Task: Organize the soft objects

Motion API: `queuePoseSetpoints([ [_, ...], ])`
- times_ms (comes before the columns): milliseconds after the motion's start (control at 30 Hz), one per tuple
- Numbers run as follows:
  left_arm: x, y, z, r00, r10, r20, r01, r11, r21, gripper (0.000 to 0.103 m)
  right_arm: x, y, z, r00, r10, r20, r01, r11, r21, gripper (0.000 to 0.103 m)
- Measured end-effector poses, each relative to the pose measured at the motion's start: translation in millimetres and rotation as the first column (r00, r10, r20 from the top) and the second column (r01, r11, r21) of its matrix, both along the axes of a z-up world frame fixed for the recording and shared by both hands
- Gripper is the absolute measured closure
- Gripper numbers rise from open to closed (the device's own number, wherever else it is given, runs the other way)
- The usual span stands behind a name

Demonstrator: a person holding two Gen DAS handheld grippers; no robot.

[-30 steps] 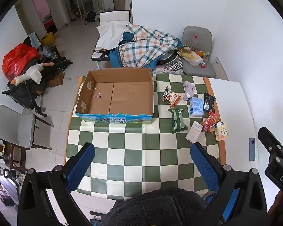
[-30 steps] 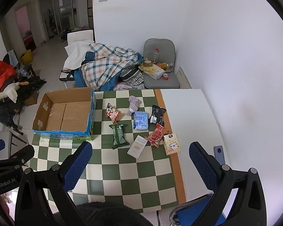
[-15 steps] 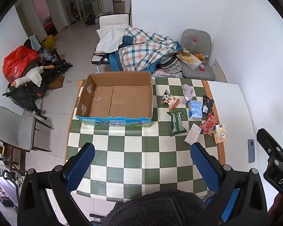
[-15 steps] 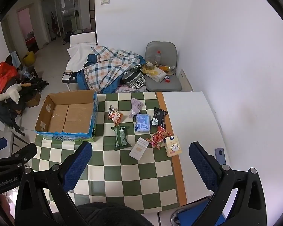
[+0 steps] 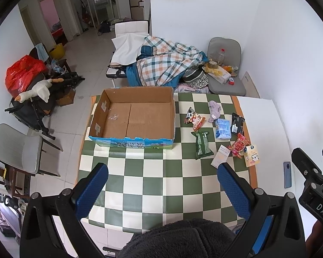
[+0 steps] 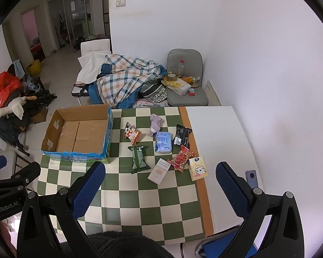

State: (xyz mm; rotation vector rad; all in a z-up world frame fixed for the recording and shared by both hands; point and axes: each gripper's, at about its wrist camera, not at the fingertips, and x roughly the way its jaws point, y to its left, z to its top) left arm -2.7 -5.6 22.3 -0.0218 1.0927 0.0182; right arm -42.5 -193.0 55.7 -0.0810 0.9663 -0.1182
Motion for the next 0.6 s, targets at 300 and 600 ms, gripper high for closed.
queuePoseSetpoints([
  [300,0.8,0.0,3.1,1.0,0.001,0.006,-0.001,1.0,0.003,0.0,-1.0,0.5,3.0,1.0,-0.001,0.002,0.001,1.0,-0.002,0.0],
  [600,-0.2,0.0,2.8,1.0,-0.001,0.007,0.001,1.0,0.001,0.0,-0.7,-0.7,6.2,1.0,-0.002,0.006,0.002,1.0,0.004,0.0],
])
